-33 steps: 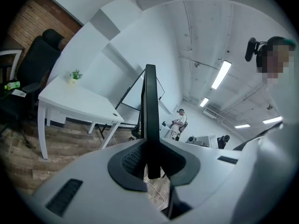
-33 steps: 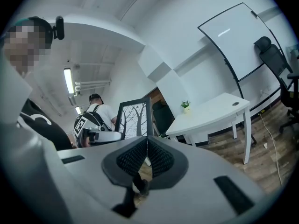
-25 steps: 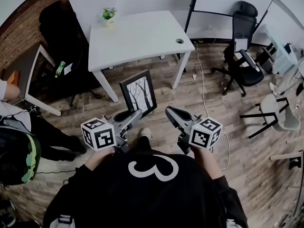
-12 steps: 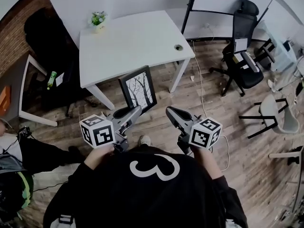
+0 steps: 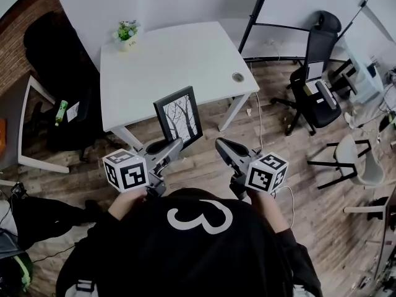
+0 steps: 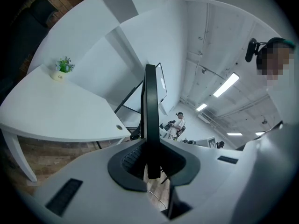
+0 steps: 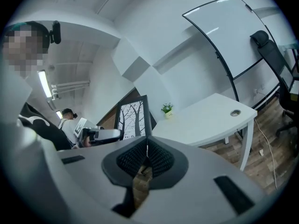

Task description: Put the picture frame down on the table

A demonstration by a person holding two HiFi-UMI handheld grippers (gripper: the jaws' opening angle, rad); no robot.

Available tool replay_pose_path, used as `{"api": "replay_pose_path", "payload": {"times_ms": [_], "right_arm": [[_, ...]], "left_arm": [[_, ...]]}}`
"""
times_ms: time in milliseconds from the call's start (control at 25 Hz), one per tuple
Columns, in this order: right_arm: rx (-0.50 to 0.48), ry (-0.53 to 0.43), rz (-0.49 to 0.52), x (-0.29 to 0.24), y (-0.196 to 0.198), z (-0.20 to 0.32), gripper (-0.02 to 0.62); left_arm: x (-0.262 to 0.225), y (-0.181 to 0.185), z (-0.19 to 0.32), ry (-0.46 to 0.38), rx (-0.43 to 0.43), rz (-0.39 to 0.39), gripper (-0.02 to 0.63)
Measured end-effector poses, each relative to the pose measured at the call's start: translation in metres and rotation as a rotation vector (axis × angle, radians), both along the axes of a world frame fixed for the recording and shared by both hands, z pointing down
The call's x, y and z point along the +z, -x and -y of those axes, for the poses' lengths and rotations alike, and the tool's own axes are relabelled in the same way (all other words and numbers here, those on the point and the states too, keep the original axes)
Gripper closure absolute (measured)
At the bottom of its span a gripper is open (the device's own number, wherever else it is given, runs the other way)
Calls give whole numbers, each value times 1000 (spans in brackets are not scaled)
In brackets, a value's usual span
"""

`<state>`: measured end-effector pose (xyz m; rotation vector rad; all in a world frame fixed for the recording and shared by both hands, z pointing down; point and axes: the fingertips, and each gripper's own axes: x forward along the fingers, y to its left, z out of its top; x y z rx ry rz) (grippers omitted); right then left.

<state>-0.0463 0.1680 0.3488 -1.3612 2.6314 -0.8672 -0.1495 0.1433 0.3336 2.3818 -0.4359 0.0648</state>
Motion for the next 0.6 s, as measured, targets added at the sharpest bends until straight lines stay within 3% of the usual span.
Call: {"api": "replay_pose_path", "payload": {"times_ms": [600], "right_arm": [[21,5,10,10,-3,46,571]], "left_arm": [[11,-1,52,17,2,-5,545]]}}
